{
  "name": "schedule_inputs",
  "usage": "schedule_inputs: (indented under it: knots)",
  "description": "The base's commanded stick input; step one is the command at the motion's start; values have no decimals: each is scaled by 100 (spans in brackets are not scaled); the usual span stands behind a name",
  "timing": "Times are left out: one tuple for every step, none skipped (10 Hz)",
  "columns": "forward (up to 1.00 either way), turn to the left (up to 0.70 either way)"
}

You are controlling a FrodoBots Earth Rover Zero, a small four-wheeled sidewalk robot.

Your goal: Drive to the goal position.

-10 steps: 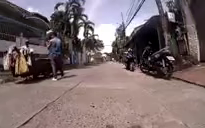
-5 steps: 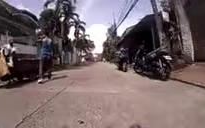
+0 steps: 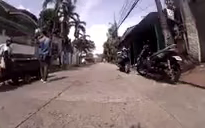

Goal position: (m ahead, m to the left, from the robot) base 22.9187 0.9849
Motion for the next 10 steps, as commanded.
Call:
schedule_inputs:
  knots:
    - [70, 0]
    - [70, 0]
    - [70, 0]
    - [70, 0]
    - [70, 0]
    - [70, 0]
    - [70, 0]
    - [70, 0]
    - [70, 0]
    - [70, 0]
